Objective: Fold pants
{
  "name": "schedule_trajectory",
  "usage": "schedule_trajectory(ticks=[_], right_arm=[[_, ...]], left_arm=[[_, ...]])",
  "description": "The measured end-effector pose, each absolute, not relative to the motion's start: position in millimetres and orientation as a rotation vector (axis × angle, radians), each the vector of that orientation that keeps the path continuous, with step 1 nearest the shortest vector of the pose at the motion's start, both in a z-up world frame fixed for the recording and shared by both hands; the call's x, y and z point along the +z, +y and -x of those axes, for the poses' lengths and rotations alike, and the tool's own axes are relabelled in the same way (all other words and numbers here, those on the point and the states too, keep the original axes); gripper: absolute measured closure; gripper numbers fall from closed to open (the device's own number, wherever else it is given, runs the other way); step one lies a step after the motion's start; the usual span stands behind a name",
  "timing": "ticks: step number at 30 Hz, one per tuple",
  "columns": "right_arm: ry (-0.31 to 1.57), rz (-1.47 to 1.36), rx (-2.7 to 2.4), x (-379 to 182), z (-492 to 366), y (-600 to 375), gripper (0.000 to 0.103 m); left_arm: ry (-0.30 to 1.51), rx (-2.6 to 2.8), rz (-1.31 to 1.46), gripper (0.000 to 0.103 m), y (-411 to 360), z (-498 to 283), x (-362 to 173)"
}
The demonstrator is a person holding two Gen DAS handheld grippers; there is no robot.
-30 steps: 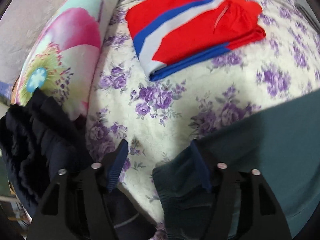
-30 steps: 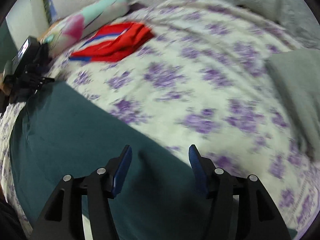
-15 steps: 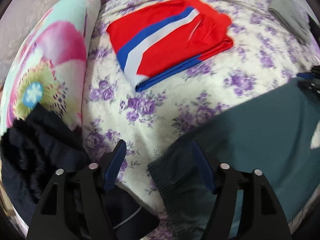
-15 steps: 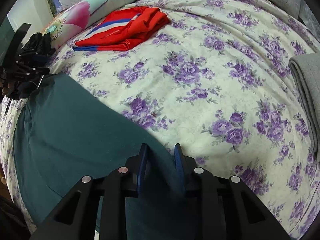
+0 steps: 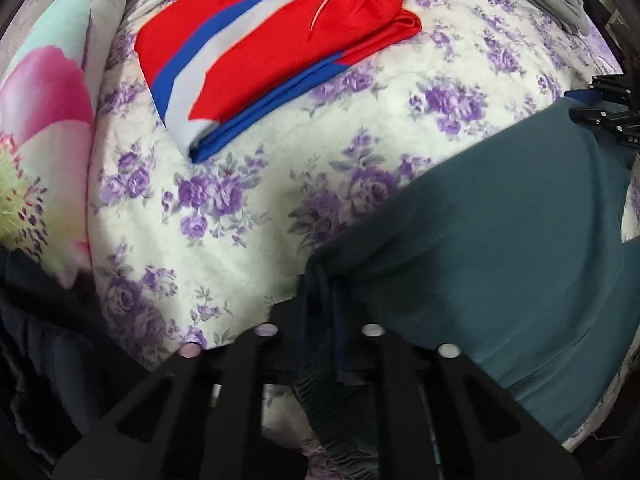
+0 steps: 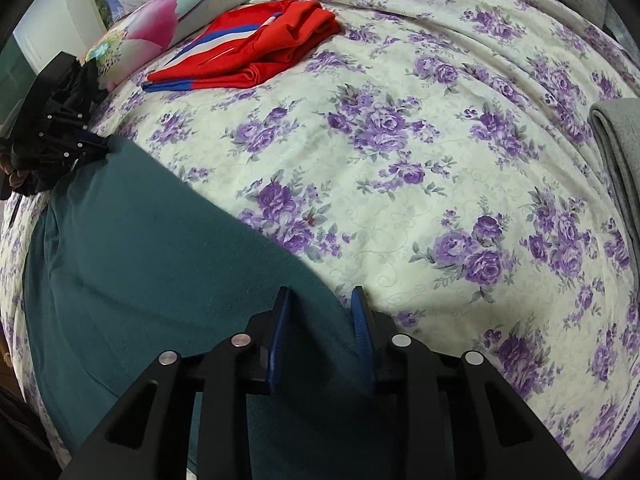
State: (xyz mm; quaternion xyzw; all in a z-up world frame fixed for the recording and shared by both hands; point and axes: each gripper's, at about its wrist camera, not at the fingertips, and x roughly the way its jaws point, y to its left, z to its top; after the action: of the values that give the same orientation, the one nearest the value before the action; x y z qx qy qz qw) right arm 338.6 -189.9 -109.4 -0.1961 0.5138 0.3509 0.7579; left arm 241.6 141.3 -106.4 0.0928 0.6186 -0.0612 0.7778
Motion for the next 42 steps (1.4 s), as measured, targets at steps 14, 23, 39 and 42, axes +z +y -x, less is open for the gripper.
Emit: schedule_trajectory(ticks=[14, 23, 39, 42], right_arm=[[1.008, 0.204, 0.933, 6, -234, -262, 0.099], [1.208, 0.223, 0.885, -85, -112, -266, 0.098], [1.106, -0.029, 0.646, -57, -87, -294, 0.064], [1.098, -0.058, 0.568, -59, -86, -301, 0.064]], left_arm=[[1.018, -0.186, -0.043, 0.1, 128, -130, 21], [1.184, -0.13, 0.047, 0.099, 112, -28, -68], [1.11, 0.048, 0.133, 0.037, 143, 17, -51], [1.2, 0.069, 0.239, 0.037, 156, 16, -63]])
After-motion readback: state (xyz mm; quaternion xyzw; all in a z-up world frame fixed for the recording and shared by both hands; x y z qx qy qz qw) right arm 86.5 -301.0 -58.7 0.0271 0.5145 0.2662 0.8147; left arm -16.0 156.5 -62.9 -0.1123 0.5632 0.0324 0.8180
